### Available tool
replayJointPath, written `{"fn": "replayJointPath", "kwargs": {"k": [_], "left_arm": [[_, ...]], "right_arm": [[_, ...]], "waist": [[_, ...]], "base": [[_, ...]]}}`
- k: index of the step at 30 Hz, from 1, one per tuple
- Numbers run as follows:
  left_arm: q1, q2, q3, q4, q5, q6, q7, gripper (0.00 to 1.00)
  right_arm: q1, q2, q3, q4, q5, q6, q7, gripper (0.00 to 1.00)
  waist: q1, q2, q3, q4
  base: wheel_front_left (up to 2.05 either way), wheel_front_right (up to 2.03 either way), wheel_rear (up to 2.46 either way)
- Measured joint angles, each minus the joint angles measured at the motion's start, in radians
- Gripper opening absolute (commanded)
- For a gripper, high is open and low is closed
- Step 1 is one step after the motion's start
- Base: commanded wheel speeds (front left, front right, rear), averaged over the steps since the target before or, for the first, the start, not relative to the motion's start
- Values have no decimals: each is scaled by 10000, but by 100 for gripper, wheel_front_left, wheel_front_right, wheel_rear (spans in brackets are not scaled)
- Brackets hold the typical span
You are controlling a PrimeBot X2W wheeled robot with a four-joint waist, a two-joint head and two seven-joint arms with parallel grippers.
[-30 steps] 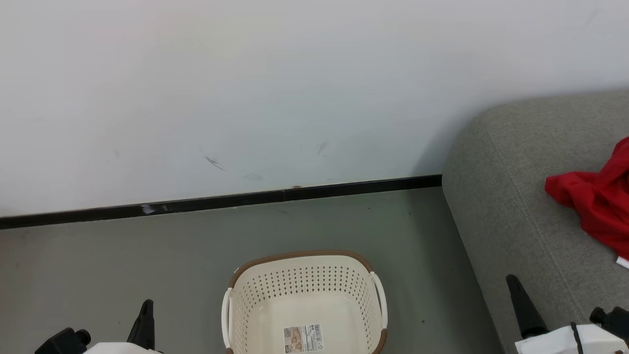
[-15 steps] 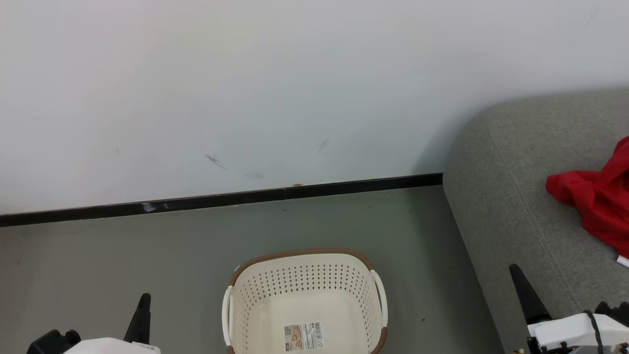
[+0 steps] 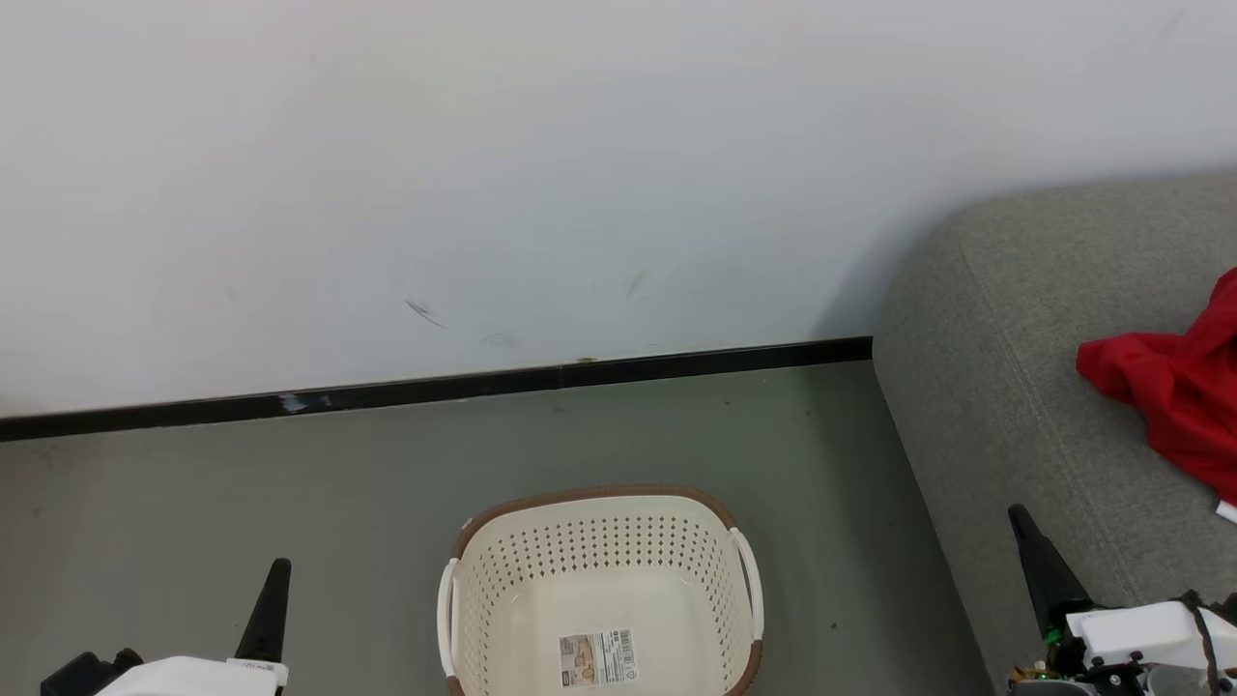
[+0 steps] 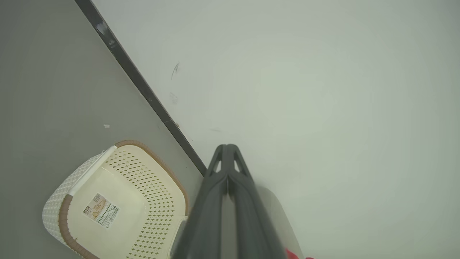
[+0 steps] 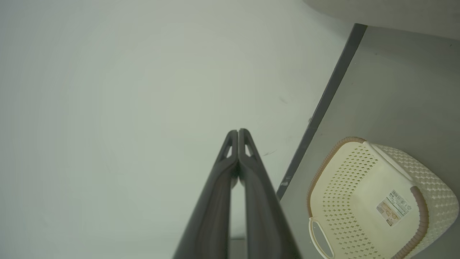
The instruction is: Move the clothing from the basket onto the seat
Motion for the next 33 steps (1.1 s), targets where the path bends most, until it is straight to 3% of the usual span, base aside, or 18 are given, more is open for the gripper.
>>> {"fn": "replayJointPath", "kwargs": {"k": [18, 33], "left_arm": [[-241, -96, 456, 42, -2215, -639, 568, 0], [-242, -105, 464, 44, -2265, -639, 566, 0]], "right_arm": [[-402, -148, -102, 217, 2566, 0, 491, 0], [-403, -151, -117, 270, 2615, 0, 493, 0]], "waist": [[-2, 0, 39, 22], [-3, 0, 41, 22]], "base": [[0, 0, 0], [0, 0, 0]]}}
